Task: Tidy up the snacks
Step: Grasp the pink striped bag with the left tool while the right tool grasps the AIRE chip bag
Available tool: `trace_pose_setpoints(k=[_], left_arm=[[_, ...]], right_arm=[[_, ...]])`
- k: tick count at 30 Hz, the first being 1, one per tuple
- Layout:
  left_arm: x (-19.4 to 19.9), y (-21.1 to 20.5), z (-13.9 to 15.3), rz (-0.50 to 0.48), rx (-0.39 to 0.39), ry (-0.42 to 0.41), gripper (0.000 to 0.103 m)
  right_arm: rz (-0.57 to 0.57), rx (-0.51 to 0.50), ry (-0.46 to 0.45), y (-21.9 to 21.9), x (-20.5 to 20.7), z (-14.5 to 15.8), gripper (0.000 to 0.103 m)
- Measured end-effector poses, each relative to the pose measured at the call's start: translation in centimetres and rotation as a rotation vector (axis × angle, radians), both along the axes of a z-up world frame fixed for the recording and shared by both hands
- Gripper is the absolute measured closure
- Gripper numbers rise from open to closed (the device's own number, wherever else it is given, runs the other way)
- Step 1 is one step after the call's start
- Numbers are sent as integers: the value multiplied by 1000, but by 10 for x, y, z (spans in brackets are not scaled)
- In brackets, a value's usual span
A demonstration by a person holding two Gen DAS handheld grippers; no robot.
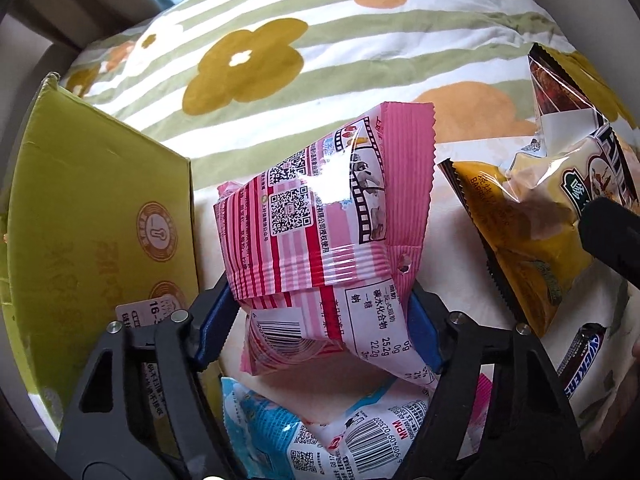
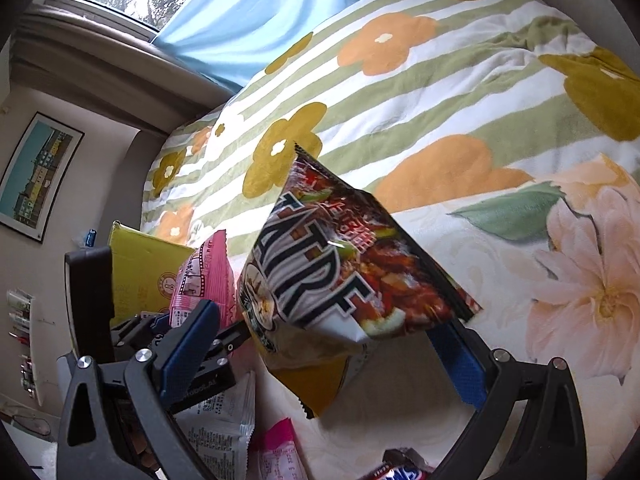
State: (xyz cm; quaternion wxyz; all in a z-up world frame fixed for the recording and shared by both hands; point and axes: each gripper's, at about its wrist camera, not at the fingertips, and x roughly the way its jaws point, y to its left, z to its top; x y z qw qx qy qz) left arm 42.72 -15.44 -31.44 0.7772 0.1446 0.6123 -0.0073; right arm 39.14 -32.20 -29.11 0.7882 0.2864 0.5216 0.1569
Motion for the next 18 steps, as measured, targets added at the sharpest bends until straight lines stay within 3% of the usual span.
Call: trace_pose_setpoints(k=[7,18], left_arm=[[-3,6,9,33,-71,-2,34],[-11,3,27,36,-102,-35,34]], right_arm=[[12,-41,-27,11,6,-2,2],[47,-164,-82,16,-3,6,44]])
